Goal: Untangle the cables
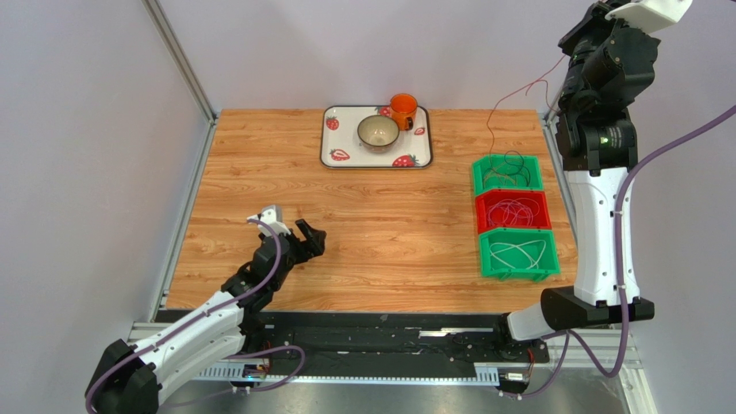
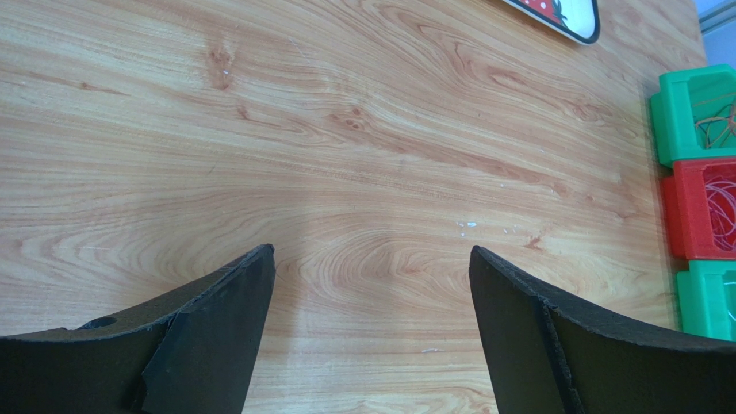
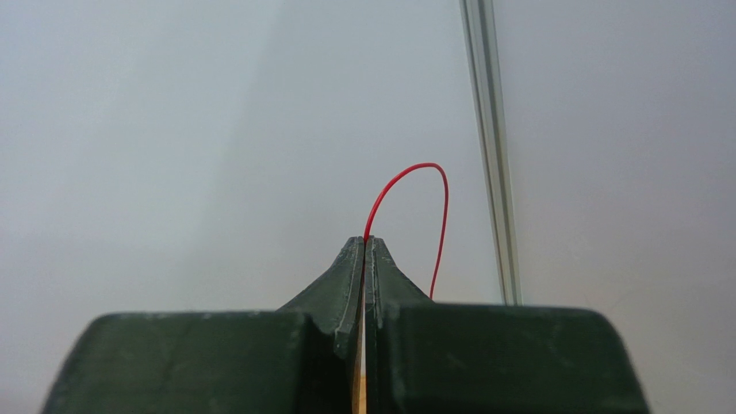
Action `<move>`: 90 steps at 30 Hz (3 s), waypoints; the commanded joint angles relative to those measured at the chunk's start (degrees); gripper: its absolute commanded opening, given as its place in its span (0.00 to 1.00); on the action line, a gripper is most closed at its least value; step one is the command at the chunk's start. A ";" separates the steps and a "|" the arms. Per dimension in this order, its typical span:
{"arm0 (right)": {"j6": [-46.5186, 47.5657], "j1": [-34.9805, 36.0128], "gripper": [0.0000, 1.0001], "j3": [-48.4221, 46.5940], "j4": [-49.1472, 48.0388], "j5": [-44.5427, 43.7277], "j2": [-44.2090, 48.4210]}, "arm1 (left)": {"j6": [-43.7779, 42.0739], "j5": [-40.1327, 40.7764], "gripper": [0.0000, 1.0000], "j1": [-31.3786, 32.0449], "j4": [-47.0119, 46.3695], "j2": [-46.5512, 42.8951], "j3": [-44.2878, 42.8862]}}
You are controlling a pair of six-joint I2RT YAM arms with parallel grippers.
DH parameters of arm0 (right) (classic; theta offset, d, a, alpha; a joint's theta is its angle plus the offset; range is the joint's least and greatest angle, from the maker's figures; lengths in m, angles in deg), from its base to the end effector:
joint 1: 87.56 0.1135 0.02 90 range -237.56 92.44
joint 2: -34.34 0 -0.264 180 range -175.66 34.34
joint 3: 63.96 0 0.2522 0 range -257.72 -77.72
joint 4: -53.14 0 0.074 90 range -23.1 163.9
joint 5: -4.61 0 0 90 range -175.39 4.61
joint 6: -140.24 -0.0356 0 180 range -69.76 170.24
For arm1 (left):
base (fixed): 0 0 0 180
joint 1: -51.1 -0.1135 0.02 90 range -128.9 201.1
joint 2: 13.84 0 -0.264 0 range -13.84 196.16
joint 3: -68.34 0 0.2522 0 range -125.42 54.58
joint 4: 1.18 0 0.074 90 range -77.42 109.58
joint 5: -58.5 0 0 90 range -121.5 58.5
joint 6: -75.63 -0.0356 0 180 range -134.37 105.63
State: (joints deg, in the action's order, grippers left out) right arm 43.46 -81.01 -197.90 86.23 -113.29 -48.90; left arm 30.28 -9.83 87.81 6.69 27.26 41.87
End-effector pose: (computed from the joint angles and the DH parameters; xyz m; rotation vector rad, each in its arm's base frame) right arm 0.2495 0.0119 0.6027 0.4206 1.2310 -0.1085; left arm 0.1393 -0.0875 0.1824 -0.3861 1.9395 -0.5696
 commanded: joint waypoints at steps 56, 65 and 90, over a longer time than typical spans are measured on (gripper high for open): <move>-12.81 -11.64 0.00 37.46 -8.87 19.45 8.27 | -0.96 -0.31 0.91 0.12 -2.20 0.91 -2.32; -18.26 -15.07 0.00 42.13 -10.54 26.93 5.99 | -1.14 -0.40 0.91 0.12 -2.28 0.82 -2.23; -18.70 -17.97 0.00 49.25 -11.77 48.82 -4.65 | -1.14 -0.31 0.91 0.12 -2.28 1.52 -2.58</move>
State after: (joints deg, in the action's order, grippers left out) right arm 24.97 -98.54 -151.19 75.94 -65.80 -55.24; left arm 30.10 -10.00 87.81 6.36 28.55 41.78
